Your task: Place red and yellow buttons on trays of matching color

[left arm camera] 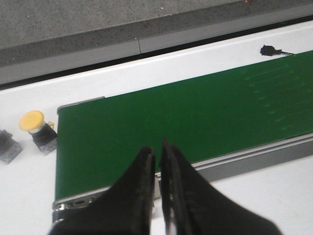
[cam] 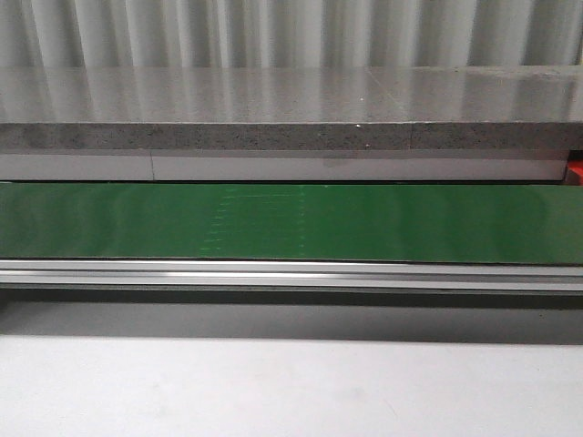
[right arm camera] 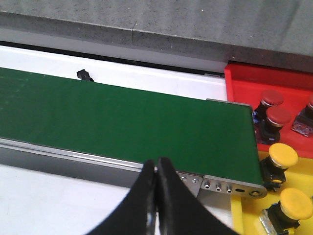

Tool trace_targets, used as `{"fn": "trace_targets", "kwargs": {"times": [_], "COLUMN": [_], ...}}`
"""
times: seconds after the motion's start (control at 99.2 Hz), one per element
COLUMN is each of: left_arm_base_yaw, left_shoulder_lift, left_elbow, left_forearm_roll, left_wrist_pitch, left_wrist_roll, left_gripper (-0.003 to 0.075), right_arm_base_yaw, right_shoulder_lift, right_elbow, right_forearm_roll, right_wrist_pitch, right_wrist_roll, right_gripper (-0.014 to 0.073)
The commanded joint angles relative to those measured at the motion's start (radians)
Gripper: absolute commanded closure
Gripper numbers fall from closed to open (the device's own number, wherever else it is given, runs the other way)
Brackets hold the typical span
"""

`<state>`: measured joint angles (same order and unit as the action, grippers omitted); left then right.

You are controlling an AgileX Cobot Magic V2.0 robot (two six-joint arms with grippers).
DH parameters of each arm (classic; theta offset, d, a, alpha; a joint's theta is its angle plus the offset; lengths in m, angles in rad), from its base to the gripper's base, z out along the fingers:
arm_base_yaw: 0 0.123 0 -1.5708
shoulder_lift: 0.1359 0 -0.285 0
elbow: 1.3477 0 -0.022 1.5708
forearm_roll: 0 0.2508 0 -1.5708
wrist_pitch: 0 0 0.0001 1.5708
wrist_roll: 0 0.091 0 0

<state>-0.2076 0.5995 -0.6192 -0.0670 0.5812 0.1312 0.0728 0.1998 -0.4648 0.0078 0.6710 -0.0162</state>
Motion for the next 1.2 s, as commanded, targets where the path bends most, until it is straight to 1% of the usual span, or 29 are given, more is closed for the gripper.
{"fn": "trace_targets", "kwargs": {"times": [0.0, 0.071, 0.141, 0.212, 0.252, 0.262, 0.282, 0.292, 0.333, 0.363, 0.403, 0.484, 0.554, 0.655, 0.806, 0.897, 1.008, 1.119, 1.19], "left_arm_base_yaw": [-0.006, -0.006, -0.006, -0.006, -0.006, -0.006, -0.006, -0.006, -0.006, -0.006, -0.001, 0.033, 0.089, 0.190, 0.338, 0.424, 0.513, 0.568, 0.587], "left_shoulder_lift": [0.075, 0.149, 0.224, 0.295, 0.338, 0.345, 0.366, 0.373, 0.414, 0.441, 0.483, 0.557, 0.620, 0.706, 0.823, 0.892, 0.971, 1.050, 1.105], "left_elbow": [-0.130, -0.216, -0.295, -0.361, -0.391, -0.402, -0.418, -0.423, -0.452, -0.470, -0.498, -0.553, -0.602, -0.667, -0.739, -0.768, -0.804, -0.858, -0.900], "left_forearm_roll": [0.074, 0.157, 0.220, 0.261, 0.268, 0.268, 0.268, 0.268, 0.271, 0.284, 0.302, 0.324, 0.324, 0.313, 0.259, 0.175, 0.056, -0.018, -0.023], "left_wrist_pitch": [-0.016, 0.055, 0.105, 0.128, 0.136, 0.137, 0.137, 0.140, 0.142, 0.148, 0.161, 0.199, 0.225, 0.258, 0.315, 0.320, 0.307, 0.341, 0.369], "left_wrist_roll": [-0.094, -0.177, -0.217, -0.226, -0.226, -0.226, -0.226, -0.226, -0.226, -0.226, -0.234, -0.276, -0.278, -0.278, -0.278, -0.308, -0.313, -0.313, -0.313], "left_gripper": [0.0721, 0.0686, 0.0613, 0.0509, 0.0425, 0.0394, 0.0364, 0.0334, 0.0254, 0.0214, 0.0180, 0.0176, 0.0181, 0.0182, 0.0193, 0.0209, 0.0215, 0.0215, 0.0215], "right_arm_base_yaw": [0.000, 0.000, 0.000, 0.000, 0.000, 0.000, 0.000, 0.000, 0.000, 0.000, 0.000, 0.000, 0.000, 0.000, 0.000, 0.000, 0.000, 0.000, 0.000], "right_shoulder_lift": [0.011, 0.011, 0.011, 0.011, 0.011, 0.011, 0.011, 0.011, 0.011, 0.011, 0.011, 0.011, 0.011, 0.011, 0.011, 0.011, 0.011, 0.011, 0.011], "right_elbow": [-0.020, -0.020, -0.020, -0.020, -0.020, -0.020, -0.020, -0.020, -0.020, -0.020, -0.020, -0.020, -0.020, -0.020, -0.020, -0.020, -0.020, -0.020, -0.020], "right_forearm_roll": [-0.008, -0.008, -0.008, -0.008, -0.008, -0.008, -0.008, -0.008, -0.008, -0.008, -0.008, -0.008, -0.008, -0.008, -0.008, -0.008, -0.008, -0.008, -0.008], "right_wrist_pitch": [-0.086, -0.083, -0.082, -0.082, -0.082, -0.082, -0.082, -0.082, -0.082, -0.082, -0.082, -0.082, -0.082, -0.082, -0.082, -0.082, -0.082, -0.082, -0.082], "right_wrist_roll": [-0.008, -0.008, -0.008, -0.008, -0.008, -0.008, -0.008, -0.008, -0.008, -0.008, -0.008, -0.008, -0.008, -0.008, -0.008, -0.008, -0.008, -0.008, -0.008], "right_gripper": [0.0662, 0.0662, 0.0662, 0.0662, 0.0662, 0.0662, 0.0662, 0.0662, 0.0662, 0.0662, 0.0662, 0.0662, 0.0662, 0.0662, 0.0662, 0.0662, 0.0662, 0.0662, 0.0662]}}
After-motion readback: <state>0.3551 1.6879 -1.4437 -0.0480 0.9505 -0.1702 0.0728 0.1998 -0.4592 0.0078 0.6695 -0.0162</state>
